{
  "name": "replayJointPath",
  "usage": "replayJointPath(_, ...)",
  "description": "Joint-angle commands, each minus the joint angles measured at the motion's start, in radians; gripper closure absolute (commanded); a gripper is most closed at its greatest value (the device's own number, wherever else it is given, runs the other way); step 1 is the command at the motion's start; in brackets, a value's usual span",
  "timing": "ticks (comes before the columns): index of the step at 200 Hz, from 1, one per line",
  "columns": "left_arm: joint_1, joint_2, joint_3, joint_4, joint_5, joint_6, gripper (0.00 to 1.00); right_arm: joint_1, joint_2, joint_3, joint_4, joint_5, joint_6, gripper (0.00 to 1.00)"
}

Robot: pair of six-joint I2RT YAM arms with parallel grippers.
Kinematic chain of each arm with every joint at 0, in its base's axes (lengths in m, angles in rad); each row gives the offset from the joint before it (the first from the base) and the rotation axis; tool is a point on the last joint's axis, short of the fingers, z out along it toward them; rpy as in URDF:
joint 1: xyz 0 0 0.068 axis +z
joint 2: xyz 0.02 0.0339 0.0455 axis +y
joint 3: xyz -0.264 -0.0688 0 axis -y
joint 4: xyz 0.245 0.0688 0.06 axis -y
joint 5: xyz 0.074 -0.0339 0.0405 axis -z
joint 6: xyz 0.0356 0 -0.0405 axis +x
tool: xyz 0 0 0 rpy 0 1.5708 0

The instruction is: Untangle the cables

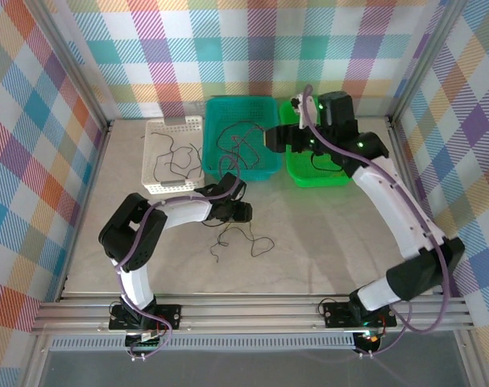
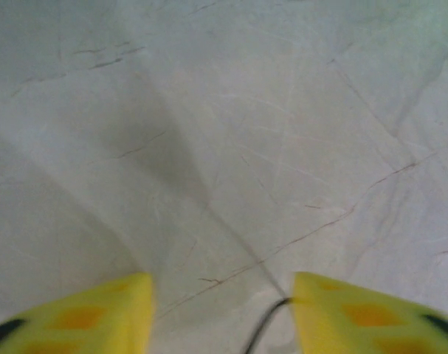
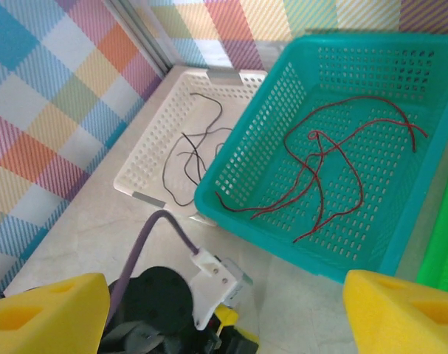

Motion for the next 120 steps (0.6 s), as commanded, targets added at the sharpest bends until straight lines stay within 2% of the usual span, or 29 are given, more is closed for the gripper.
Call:
replayJointPath(1, -0.011, 0.026, 0.019, -0.041, 0.013, 0.014, 0.71, 0.006, -0.072, -0.062, 0.059, -0.01, 0.001, 0.17)
replayJointPath(18, -0.011, -0.008, 0.022, -0.056, 0.009, 0.017, 0.88, 0.006, -0.121, -0.114, 0.066, 0.004, 0.01, 0.17)
replayJointPath(26, -0.01, -0.029, 0.031, -0.103, 0.006, 0.021, 1.0, 0.006, -0.142, -0.137, 0.068, 0.01, 0.015, 0.17)
replayJointPath(58, -0.011, -0.211, 0.076, -0.209, 0.014, 0.009, 1.0, 0.006, -0.226, -0.219, 0.076, 0.045, 0.03, 0.17)
replayJointPath(86, 0.001, -0.408, 0.222, -0.38, -0.04, 0.021, 1.0, 0.006, -0.298, -0.284, 0.084, 0.093, 0.053, 0.17)
replayJointPath(120, 0.111, -0.521, 0.495, -0.556, -0.025, 0.057, 1.0, 0.007, -0.362, -0.355, 0.112, 0.127, 0.085, 0.17)
